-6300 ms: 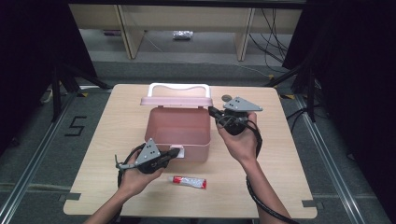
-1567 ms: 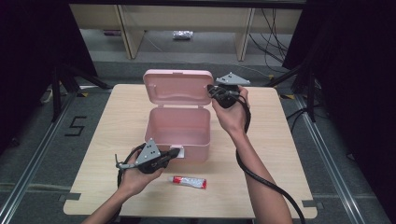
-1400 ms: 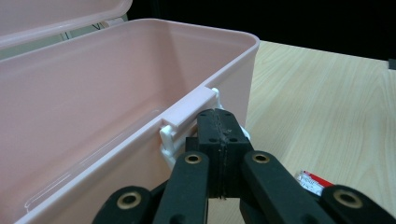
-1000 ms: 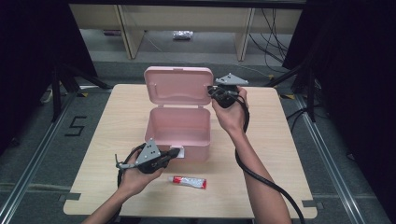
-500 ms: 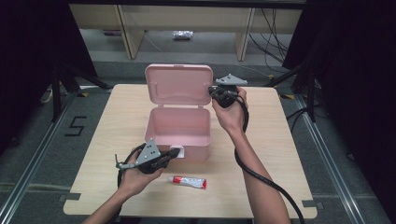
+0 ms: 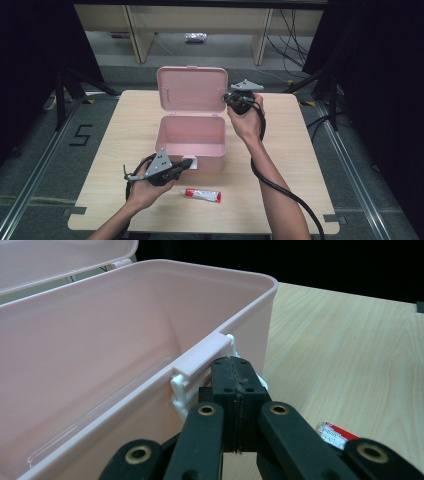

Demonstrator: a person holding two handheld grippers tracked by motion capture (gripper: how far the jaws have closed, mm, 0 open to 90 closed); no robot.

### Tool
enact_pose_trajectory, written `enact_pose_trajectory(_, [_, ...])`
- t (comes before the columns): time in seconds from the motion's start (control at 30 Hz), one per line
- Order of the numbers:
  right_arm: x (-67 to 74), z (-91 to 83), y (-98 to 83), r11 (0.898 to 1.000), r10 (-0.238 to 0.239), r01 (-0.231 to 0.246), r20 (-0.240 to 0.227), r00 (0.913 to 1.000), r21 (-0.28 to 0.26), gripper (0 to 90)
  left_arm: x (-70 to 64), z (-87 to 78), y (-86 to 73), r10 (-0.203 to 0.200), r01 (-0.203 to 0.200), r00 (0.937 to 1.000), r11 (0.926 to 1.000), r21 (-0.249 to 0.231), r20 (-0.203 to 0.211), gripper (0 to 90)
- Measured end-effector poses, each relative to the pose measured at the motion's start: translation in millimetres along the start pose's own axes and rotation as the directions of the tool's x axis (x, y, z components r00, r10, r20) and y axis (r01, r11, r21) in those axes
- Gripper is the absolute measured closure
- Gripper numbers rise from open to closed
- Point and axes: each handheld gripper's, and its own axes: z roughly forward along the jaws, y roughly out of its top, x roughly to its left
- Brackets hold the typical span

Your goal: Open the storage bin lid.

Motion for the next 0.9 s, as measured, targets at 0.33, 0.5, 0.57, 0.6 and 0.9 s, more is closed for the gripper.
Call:
enact_pose_trajectory(0.33, [0.5,8.7,-1.3,1.0,-0.025,0.025,0.002,0.9997,0.015,90.0,0.1,0.0,0.2,0.001,-0.001,1.0,1.0,0.002,0.001,89.6])
enact_pose_trajectory(0.5, [0.2,10.4,-2.9,1.0,-0.015,0.015,0.011,0.9998,0.025,90.0,0.7,-0.1,0.2,0.013,-0.013,0.9999,0.9999,-0.001,-0.011,89.6])
enact_pose_trajectory(0.57, [-0.6,11.0,-3.3,0.999,-0.03,0.029,0.009,0.9995,0.028,90.0,0.3,-0.1,0.2,0.004,-0.004,1.0,1.0,0.003,-0.008,89.6])
enact_pose_trajectory(0.6, [0.6,11.0,-3.5,0.999,-0.014,0.014,0.013,0.9998,0.035,90.0,0.0,-0.2,0.3,0.0,0.0,1.0,1.0,0.006,-0.007,89.6])
enact_pose_trajectory(0.9, [0.5,18.8,-8.7,0.998,-0.013,0.013,0.006,0.9999,0.053,90.0,-0.3,0.0,-0.2,-0.008,0.008,1.0,0.9999,0.007,-0.001,89.6])
